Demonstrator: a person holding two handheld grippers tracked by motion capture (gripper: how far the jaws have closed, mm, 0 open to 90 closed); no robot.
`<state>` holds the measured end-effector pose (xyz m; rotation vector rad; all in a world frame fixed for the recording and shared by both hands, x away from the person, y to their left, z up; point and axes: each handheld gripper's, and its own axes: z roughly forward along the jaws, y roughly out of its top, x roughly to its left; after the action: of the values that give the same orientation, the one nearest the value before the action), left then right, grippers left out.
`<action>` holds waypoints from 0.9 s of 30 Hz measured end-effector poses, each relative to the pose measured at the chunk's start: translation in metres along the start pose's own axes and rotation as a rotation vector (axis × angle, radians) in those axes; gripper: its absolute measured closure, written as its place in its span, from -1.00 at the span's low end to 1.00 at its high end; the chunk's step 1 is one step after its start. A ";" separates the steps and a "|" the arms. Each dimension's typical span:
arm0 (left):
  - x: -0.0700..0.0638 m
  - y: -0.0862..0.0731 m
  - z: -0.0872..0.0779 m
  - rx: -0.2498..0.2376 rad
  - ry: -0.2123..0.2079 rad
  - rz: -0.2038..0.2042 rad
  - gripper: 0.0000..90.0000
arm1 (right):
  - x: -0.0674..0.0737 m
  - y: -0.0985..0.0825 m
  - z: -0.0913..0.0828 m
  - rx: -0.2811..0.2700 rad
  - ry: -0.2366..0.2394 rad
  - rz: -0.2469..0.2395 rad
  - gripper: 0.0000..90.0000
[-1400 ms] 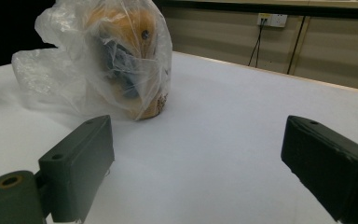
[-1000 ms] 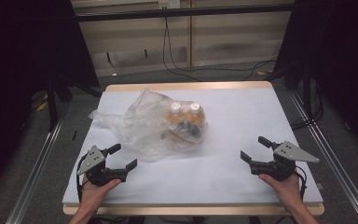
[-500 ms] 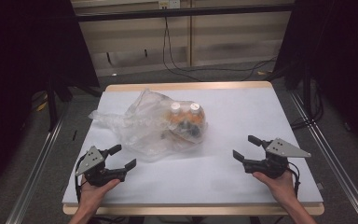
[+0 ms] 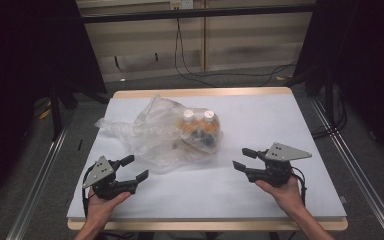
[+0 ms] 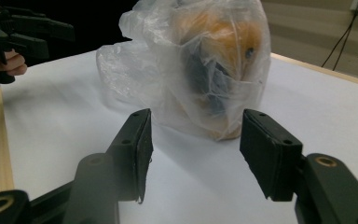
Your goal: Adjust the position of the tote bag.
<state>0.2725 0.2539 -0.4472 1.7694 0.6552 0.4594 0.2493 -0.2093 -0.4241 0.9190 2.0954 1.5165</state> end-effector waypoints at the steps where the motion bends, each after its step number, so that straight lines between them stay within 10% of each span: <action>1: 0.000 0.000 0.000 0.000 0.001 -0.001 -0.43 | 0.001 0.003 0.005 0.005 0.007 0.006 0.02; 27: 0.013 -0.004 -0.005 0.009 -0.010 -0.063 0.00 | 0.042 0.063 0.111 0.057 0.194 -0.046 0.25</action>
<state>0.2787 0.2672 -0.4500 1.7532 0.7050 0.4046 0.3094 -0.0917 -0.3998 0.7638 2.2888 1.5858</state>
